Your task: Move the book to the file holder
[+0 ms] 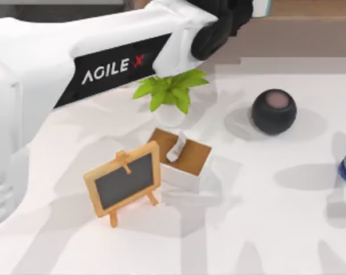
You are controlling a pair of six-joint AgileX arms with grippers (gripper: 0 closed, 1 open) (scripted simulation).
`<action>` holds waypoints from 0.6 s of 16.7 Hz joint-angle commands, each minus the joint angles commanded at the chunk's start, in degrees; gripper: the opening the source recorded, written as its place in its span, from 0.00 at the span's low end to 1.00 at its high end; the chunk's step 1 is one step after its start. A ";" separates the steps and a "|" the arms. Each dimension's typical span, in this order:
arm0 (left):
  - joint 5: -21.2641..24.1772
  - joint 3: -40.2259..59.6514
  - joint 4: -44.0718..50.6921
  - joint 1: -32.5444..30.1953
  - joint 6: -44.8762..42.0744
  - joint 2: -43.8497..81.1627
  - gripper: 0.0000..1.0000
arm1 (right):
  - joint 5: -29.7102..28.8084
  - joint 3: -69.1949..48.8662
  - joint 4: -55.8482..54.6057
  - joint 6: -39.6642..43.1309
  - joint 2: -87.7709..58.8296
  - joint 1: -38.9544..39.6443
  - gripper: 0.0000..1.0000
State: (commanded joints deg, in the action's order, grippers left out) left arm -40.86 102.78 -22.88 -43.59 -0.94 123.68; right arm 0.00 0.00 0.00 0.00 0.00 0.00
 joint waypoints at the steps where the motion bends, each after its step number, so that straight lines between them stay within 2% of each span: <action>1: -1.16 3.97 -0.54 -1.14 0.04 4.73 1.00 | 0.00 0.00 0.00 0.00 0.00 0.00 1.00; 6: -4.92 17.61 -2.24 -4.83 0.22 20.41 1.00 | 0.00 0.00 0.00 0.00 0.00 0.00 1.00; 10: -5.45 19.67 -2.47 -5.39 0.25 22.64 1.00 | 0.00 0.00 0.00 0.00 0.00 0.00 1.00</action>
State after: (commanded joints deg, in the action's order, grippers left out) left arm -46.30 122.45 -25.35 -48.98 -0.69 146.31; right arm 0.00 0.00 0.00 0.00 0.00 0.00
